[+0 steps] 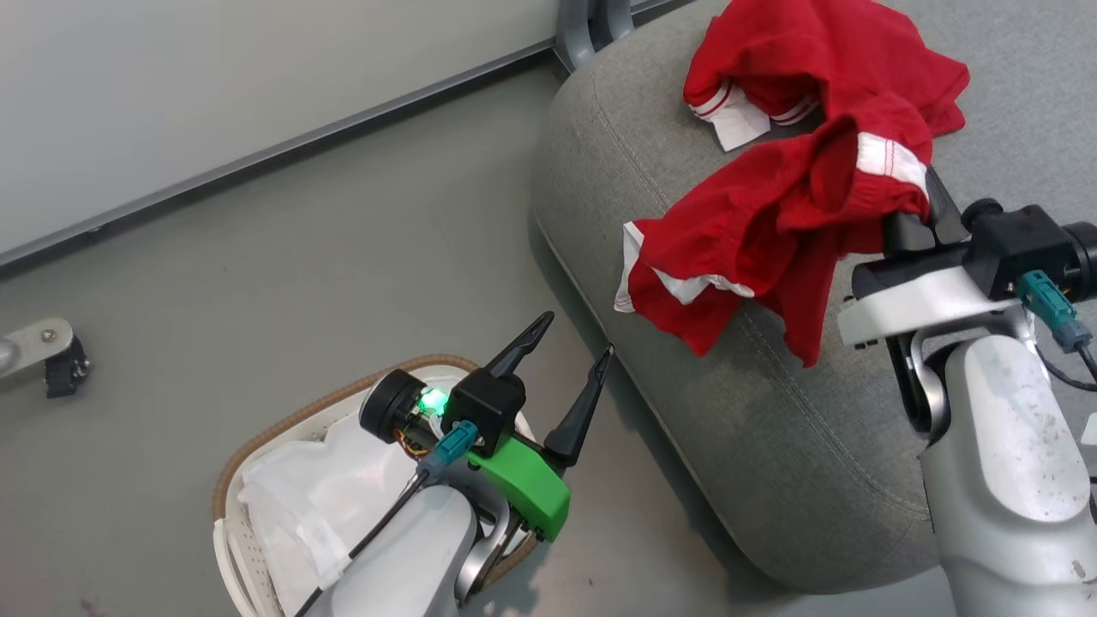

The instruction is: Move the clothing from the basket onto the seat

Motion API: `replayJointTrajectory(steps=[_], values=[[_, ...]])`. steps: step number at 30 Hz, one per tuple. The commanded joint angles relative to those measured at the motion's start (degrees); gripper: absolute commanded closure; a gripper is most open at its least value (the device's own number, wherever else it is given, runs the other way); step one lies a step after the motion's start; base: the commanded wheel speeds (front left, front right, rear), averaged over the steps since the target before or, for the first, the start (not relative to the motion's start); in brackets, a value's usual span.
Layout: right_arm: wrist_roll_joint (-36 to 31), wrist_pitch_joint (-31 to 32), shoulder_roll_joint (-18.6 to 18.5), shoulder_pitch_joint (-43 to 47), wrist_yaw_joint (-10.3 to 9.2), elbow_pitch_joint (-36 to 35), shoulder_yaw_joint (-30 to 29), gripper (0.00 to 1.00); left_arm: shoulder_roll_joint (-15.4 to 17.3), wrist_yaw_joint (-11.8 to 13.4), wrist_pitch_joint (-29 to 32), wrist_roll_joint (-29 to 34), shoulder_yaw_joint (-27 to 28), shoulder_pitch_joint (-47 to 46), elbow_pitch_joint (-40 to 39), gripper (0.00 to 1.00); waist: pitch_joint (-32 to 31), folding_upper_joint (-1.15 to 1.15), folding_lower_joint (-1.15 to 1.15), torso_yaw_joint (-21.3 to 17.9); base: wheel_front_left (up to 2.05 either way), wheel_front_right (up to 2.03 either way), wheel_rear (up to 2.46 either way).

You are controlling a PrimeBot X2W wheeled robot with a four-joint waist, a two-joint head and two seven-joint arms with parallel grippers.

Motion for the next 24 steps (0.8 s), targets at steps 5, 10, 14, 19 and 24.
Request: replayJointTrajectory(steps=[5, 10, 14, 19, 24], values=[[-1.5, -0.1, -2.8, -7.4, -0.08, -0.2, -1.6, 1.0, 0.5, -0.3, 0.0, 1.4, 0.6, -2.1, 0.4, 0.0, 4.7, 0.0, 0.0, -0.6, 0.0, 0.0, 0.0], [-3.3, -0.1, -8.3, -18.1, -0.08, 1.6, -4.1, 1.0, 1.2, -0.4, 0.0, 2.3, 0.9, -3.5, 0.5, 0.0, 7.1, 0.0, 0.0, 1.4, 0.0, 0.0, 0.0], [-4.6, -0.1, -14.8, -27.6, -0.08, 4.9, -5.9, 1.0, 1.4, -0.4, 0.0, 2.8, 0.9, -4.5, 0.0, 0.0, 8.9, 0.0, 0.0, 3.7, 0.0, 0.0, 0.0], [-5.5, 1.5, -22.5, -38.0, -0.08, 9.6, -9.4, 1.0, 1.7, -0.4, 0.0, 3.4, 0.8, -5.8, -1.5, 0.0, 11.6, 0.0, 0.0, 6.8, 0.0, 0.0, 0.0], [-5.7, 2.6, -27.8, -42.0, -0.08, 17.5, -13.6, 1.0, 2.1, -0.4, 0.0, 4.3, 0.1, -7.6, -3.1, 0.0, 15.4, 0.0, 0.0, 9.7, 0.0, 0.0, 0.0]])
